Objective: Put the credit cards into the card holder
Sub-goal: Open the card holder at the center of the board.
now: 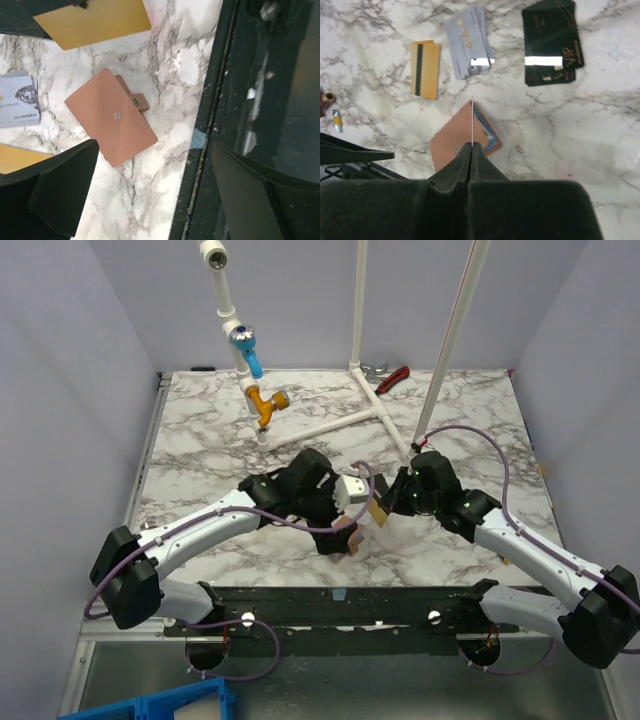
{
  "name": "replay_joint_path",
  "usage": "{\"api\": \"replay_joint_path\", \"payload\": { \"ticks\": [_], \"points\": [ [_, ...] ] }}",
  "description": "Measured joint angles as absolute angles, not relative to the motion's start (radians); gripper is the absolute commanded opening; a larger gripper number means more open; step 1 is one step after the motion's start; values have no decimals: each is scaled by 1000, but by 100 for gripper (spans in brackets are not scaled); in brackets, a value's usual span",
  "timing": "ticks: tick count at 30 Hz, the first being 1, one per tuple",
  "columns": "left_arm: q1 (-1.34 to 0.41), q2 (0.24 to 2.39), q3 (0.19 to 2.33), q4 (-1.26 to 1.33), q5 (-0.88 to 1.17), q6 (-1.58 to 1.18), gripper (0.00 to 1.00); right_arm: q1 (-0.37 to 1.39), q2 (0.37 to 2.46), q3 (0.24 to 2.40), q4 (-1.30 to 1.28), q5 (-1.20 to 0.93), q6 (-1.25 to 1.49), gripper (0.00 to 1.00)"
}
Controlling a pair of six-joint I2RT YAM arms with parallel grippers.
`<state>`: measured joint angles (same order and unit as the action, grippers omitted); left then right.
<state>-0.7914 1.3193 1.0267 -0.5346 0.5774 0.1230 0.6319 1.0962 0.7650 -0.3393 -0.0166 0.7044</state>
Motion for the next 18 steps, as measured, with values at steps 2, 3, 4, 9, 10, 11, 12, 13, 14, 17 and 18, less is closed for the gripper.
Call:
{"api": "replay_joint_path", "payload": {
  "ticks": [2,3,4,9,10,11,12,13,14,17,18],
  "points": [
    [-892,1351,1028,-533,466,176,99,632,1082,759,-390,18,718,1],
    [-931,1370,1029,-532,422,195,99,632,1073,756,-413,35,727,1],
    [-969,1394,1032,-533,369,218,98,632,1063,750,-434,49,736,1],
    [-1103,1548,1066,-537,157,295,98,632,999,729,-501,93,760,1],
    [-1108,1567,1072,-538,128,302,98,632,984,726,-505,93,760,1],
    [-1111,1592,1077,-538,97,306,99,632,971,725,-510,94,760,1],
    [-1111,1607,1082,-541,69,308,99,632,960,725,-513,96,760,1],
    [-1111,1620,1087,-542,44,310,98,632,951,725,-516,97,760,1],
    [-1111,1630,1094,-544,19,310,98,632,945,725,-518,98,760,1],
    [-1113,1657,1128,-548,-43,311,99,632,940,716,-517,101,760,1],
    [-1115,1665,1139,-548,-58,312,98,632,941,710,-518,101,760,1]
  ]
}}
